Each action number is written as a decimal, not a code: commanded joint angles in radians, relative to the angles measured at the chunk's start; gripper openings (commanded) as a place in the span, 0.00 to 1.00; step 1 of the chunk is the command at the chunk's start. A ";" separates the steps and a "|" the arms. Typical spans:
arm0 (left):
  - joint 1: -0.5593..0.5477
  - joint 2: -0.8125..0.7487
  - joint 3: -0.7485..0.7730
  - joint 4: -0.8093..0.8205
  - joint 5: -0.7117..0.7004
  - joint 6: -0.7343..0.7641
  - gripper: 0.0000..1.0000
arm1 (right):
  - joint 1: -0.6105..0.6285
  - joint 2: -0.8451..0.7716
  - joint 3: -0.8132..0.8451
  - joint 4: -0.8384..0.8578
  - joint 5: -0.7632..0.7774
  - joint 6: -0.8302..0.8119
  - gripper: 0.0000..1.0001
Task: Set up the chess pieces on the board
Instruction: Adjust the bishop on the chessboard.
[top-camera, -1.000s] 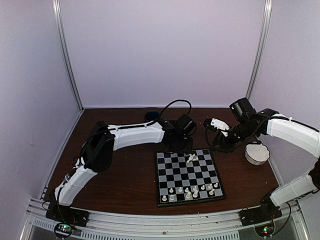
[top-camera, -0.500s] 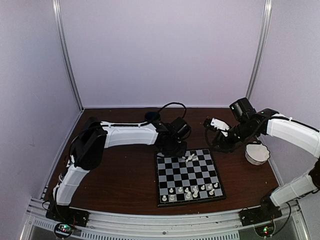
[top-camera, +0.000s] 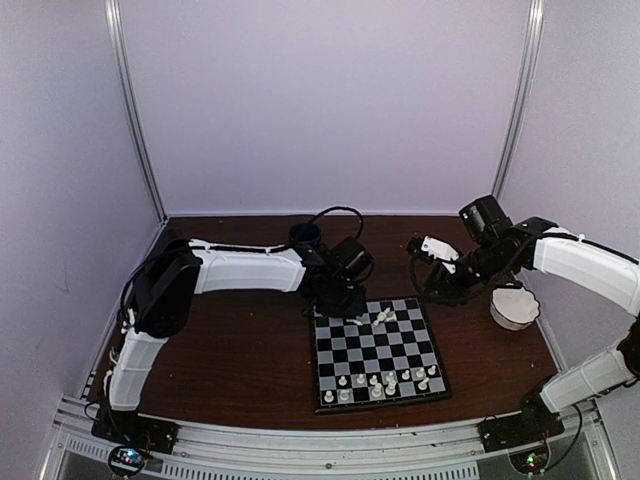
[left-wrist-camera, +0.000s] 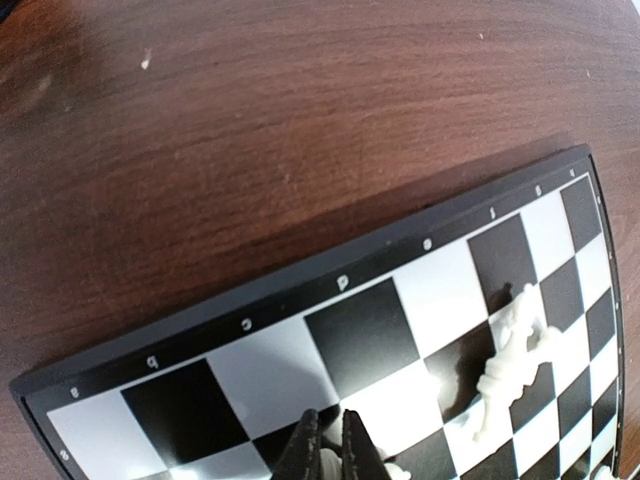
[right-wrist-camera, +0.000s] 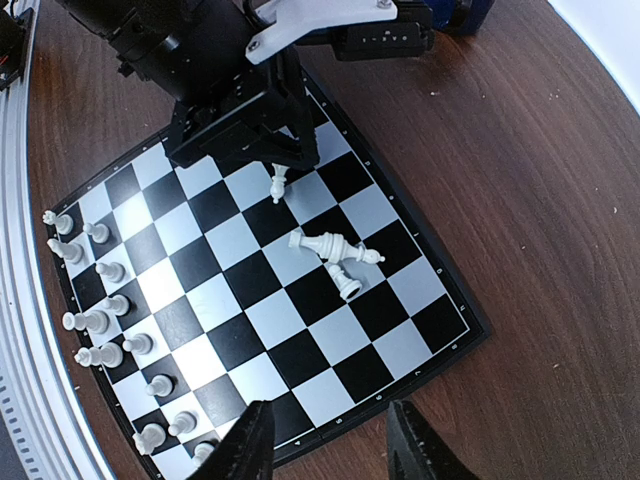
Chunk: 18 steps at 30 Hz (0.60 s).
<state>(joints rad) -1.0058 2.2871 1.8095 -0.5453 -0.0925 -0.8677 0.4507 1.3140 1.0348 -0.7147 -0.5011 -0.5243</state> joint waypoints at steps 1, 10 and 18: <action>0.014 -0.062 -0.046 0.066 0.030 -0.026 0.10 | -0.005 0.006 -0.010 -0.006 -0.011 -0.006 0.41; 0.016 -0.081 -0.059 0.075 0.040 0.000 0.27 | -0.006 0.014 -0.009 -0.008 -0.014 -0.009 0.41; 0.020 -0.113 -0.098 0.031 0.056 0.053 0.28 | -0.006 0.017 -0.009 -0.010 -0.016 -0.012 0.41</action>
<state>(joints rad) -0.9955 2.2375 1.7485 -0.5045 -0.0586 -0.8520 0.4507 1.3243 1.0348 -0.7151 -0.5014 -0.5278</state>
